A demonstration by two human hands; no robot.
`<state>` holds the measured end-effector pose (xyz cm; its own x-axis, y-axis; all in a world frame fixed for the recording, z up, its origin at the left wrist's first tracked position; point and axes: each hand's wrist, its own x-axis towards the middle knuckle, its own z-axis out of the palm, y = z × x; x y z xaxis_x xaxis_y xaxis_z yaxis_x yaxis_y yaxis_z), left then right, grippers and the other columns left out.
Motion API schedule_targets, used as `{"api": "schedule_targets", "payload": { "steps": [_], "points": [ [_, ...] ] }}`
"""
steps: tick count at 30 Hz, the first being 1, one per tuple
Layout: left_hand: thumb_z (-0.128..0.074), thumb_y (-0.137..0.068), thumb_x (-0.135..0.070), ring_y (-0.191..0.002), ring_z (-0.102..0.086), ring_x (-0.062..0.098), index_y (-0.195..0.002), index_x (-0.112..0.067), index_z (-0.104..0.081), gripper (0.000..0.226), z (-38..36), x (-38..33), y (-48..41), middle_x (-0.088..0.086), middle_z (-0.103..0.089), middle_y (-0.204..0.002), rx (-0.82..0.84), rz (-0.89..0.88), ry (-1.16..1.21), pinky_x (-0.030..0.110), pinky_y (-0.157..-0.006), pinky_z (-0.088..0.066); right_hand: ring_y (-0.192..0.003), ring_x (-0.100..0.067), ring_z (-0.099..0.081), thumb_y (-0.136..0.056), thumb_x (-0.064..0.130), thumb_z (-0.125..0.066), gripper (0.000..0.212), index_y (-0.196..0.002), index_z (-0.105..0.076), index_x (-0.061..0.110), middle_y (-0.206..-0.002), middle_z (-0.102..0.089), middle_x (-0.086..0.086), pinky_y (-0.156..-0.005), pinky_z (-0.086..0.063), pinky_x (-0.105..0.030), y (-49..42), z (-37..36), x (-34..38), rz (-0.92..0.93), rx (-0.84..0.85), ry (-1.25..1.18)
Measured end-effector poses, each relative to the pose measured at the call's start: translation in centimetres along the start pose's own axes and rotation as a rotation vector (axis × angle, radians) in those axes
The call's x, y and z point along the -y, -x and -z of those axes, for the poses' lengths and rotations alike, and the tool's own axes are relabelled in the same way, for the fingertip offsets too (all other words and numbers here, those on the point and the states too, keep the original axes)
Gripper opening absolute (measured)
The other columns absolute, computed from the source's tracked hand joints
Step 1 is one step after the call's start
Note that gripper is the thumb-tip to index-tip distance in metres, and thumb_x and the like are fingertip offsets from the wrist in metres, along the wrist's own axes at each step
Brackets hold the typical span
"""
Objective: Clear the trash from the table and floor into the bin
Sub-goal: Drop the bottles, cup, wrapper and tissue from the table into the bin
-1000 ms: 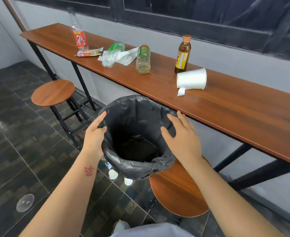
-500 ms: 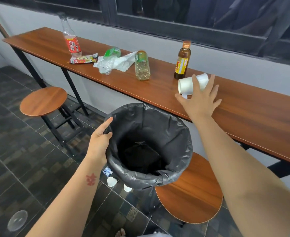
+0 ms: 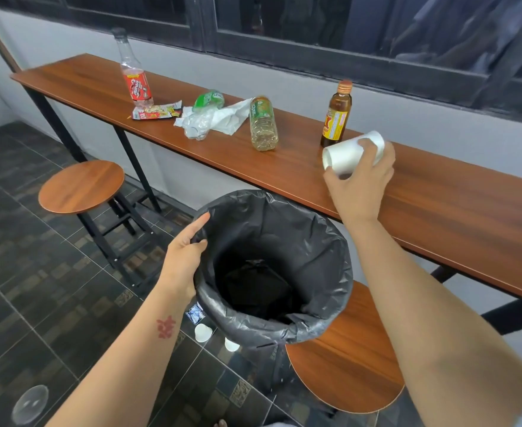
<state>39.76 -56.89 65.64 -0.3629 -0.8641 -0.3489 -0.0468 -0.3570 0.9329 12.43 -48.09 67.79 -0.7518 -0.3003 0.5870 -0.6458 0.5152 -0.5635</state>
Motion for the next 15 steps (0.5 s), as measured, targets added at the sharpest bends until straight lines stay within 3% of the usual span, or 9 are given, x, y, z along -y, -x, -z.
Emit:
{"api": "schedule_targets", "payload": {
  "steps": [2,3,6,8,12,15],
  "points": [
    [-0.040,-0.102,0.004,-0.087,-0.065,0.010,-0.127,-0.031,-0.067,0.050,0.2,-0.1,-0.2,-0.016,-0.067,-0.103,-0.004,0.002,-0.008,0.023,-0.055,-0.058,-0.130,-0.035,-0.034,-0.076,0.033,-0.071,0.068,-0.134,-0.042,0.014,-0.147,-0.029,-0.020,-0.099,-0.030,-0.023,1.6,0.8,0.7,0.153,-0.003,-0.069],
    [-0.040,-0.103,0.004,-0.087,-0.063,0.010,-0.128,-0.031,-0.066,0.051,0.4,0.0,-0.4,-0.018,-0.066,-0.103,-0.007,-0.001,-0.014,0.022,-0.057,-0.058,-0.133,-0.035,-0.033,-0.077,0.033,-0.072,0.068,-0.134,-0.043,0.013,-0.148,-0.029,-0.021,-0.102,-0.026,-0.022,2.6,1.2,1.2,0.231,0.016,-0.101],
    [-0.041,-0.103,0.004,-0.111,-0.055,0.013,-0.132,-0.033,-0.064,0.052,1.0,0.1,-0.9,-0.015,-0.061,-0.126,-0.017,-0.019,-0.028,0.031,-0.090,-0.051,-0.138,-0.034,-0.029,-0.077,0.036,-0.073,0.067,-0.133,-0.046,0.013,-0.152,-0.025,-0.019,-0.109,-0.022,-0.025,6.4,1.7,2.7,0.420,0.173,-0.145],
    [-0.044,-0.102,0.004,-0.133,-0.044,0.015,-0.131,-0.035,-0.064,0.053,1.6,0.4,-1.4,-0.011,-0.052,-0.144,-0.031,-0.031,-0.059,0.040,-0.110,-0.038,-0.138,-0.032,-0.030,-0.076,0.042,-0.074,0.070,-0.135,-0.045,0.020,-0.155,-0.022,-0.013,-0.110,-0.026,-0.031,8.7,1.6,3.2,0.496,0.350,-0.087],
    [-0.046,-0.101,0.004,-0.145,-0.034,0.021,-0.125,-0.041,-0.067,0.055,2.8,0.6,-2.2,-0.012,-0.047,-0.149,-0.035,-0.036,-0.083,0.046,-0.117,-0.032,-0.138,-0.030,-0.031,-0.077,0.055,-0.068,0.078,-0.144,-0.033,0.034,-0.159,-0.012,-0.001,-0.112,-0.029,-0.043,11.5,0.3,3.2,0.534,0.769,0.161],
    [-0.045,-0.101,0.005,-0.143,-0.036,0.019,-0.126,-0.038,-0.067,0.055,3.6,0.5,-2.5,-0.012,-0.049,-0.148,0.010,-0.055,-0.069,0.041,-0.117,-0.032,-0.141,-0.028,-0.026,-0.077,0.056,-0.069,0.084,-0.147,-0.028,0.034,-0.159,-0.013,-0.001,-0.116,-0.024,-0.043,12.5,-0.6,2.9,0.483,0.937,0.280]
  ]
}}
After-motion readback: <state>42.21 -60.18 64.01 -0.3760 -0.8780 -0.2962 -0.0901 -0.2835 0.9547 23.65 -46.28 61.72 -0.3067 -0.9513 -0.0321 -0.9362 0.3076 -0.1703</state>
